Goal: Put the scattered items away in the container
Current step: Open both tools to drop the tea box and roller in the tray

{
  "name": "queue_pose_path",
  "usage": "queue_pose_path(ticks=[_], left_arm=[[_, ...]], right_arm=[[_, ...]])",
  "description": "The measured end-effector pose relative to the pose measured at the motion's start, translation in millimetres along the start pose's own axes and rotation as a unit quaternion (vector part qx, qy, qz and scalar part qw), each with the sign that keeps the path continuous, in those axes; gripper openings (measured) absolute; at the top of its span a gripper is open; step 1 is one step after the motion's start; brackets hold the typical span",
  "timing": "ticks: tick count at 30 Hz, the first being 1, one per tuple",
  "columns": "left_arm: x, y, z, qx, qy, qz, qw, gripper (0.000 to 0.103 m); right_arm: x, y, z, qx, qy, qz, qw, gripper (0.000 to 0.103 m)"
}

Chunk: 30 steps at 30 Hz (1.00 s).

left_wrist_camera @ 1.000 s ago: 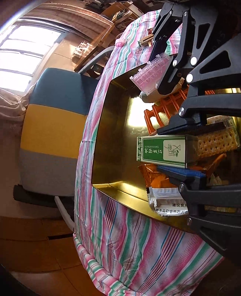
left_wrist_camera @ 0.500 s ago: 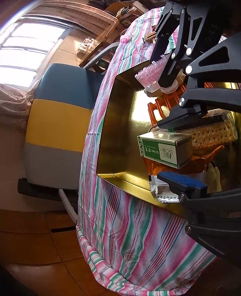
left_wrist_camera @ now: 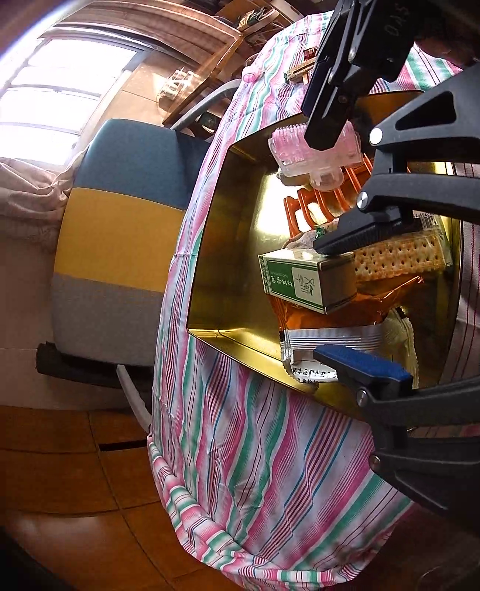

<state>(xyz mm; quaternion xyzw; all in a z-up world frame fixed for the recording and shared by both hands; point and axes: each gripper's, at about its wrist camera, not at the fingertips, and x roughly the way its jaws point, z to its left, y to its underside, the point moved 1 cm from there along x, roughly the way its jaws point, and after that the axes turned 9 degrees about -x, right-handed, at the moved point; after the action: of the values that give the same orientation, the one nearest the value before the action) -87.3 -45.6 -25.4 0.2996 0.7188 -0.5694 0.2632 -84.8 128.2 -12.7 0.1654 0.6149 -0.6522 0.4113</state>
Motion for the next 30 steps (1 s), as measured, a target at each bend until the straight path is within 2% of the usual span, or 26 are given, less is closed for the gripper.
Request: queue_pose_path(ticks=[14,24,30], left_arm=[[-21,13,-26,0.026,0.017,-0.010,0.9995,0.052],[-37,26,-50,0.047,0.016,-0.014,0.9987,0.056],[-43,35,-68,0.062,0.020,-0.013,0.9978,0.057]], right_arm=[[-12,19,-12,0.012,0.022,-0.001,1.000,0.063],[-31,31,-20,0.008,0.037,-0.014,0.999,0.064],[-47,42,-32,0.010,0.061,-0.021,0.998,0.065]])
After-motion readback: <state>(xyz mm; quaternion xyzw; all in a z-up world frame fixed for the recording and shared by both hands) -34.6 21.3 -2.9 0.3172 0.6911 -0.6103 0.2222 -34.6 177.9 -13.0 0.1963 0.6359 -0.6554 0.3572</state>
